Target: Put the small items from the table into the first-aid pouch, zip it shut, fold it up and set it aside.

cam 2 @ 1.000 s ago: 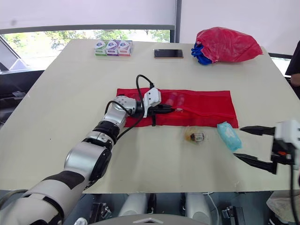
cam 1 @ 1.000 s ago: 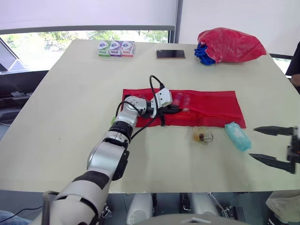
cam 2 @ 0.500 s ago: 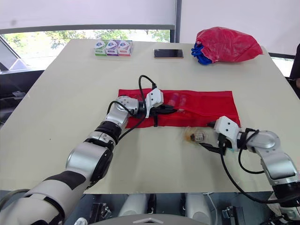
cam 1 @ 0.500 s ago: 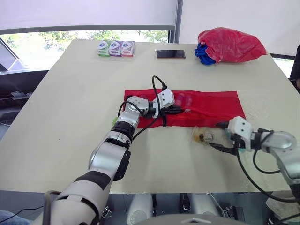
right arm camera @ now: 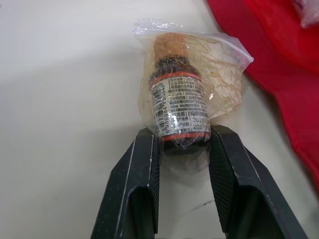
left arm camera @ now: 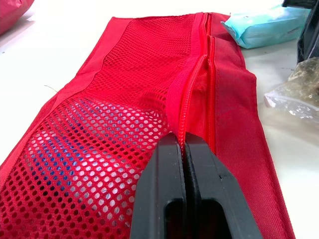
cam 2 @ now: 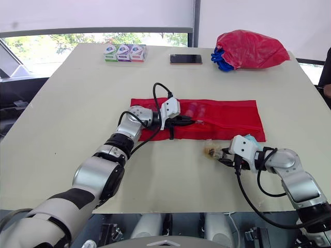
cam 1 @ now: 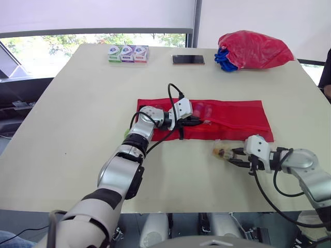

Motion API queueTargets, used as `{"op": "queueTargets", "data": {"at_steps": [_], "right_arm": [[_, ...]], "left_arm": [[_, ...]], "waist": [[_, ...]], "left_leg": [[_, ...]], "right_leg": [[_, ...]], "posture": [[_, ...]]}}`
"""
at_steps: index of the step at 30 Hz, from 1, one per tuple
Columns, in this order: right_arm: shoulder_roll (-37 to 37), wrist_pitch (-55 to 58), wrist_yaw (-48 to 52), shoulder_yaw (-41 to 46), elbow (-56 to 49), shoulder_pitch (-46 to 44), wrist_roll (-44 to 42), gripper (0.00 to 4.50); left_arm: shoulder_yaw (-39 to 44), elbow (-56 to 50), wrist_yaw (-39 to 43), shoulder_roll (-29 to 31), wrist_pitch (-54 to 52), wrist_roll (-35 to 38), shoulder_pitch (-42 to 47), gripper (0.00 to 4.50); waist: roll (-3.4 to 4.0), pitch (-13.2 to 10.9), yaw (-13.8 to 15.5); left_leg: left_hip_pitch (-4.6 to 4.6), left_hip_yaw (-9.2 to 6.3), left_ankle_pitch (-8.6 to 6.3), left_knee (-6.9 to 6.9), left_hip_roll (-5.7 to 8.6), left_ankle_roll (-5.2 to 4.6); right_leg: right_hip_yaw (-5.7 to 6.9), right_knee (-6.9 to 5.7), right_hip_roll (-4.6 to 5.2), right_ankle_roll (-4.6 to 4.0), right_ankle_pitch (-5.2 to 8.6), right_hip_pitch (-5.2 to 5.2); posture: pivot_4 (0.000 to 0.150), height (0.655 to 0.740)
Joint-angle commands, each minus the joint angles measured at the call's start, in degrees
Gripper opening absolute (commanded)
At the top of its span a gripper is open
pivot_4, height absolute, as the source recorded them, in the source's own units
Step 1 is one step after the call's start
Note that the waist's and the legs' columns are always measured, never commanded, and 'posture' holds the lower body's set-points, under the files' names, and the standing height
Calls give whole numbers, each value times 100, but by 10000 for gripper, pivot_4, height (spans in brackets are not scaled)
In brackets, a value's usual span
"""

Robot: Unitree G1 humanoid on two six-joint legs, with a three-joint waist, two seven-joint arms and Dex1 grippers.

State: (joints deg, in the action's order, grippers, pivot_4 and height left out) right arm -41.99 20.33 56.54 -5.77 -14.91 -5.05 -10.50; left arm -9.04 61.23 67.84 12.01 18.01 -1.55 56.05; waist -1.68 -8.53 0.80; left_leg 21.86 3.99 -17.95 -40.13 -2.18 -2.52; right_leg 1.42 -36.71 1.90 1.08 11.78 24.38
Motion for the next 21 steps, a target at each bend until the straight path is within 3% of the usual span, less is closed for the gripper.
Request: {"op": "queueTargets", "data": {"at_steps": [1,11,15,21], "right_arm": [[349,1328,-823,248,-779,-284,-267,8400],[1839,5047,-2935,479,-1482,-1263,-508,8400],[2306,5459,-3493,707,-1417,-1480,-447,8400],[3777,5409,-4883,1348,-1236,-1689,-56,8400]], "left_arm": [[36,-254,37,-26,50,69,127,0],[12,-295,115,-70,39,69,85,0],[15,-304,110,-93,24,73,87,0],[-14,-343,131,-150,27,70,24,0]], "waist": [[0,0,-9],[2,2,3],[3,2,1],[5,4,-8]], "left_leg": [[0,0,0,0,0,0],[9,-10,0,-5,-4,0],[13,-6,0,-5,-1,0],[11,-10,-1,-4,-2,-1]], "right_leg": [[0,0,0,0,0,0],[11,-2,5,-3,-1,1],[8,-1,7,-2,-1,5],[10,-5,0,-1,-1,5]], "posture": [[1500,7400],[1500,7400],[1500,7400],[1500,7400]]}}
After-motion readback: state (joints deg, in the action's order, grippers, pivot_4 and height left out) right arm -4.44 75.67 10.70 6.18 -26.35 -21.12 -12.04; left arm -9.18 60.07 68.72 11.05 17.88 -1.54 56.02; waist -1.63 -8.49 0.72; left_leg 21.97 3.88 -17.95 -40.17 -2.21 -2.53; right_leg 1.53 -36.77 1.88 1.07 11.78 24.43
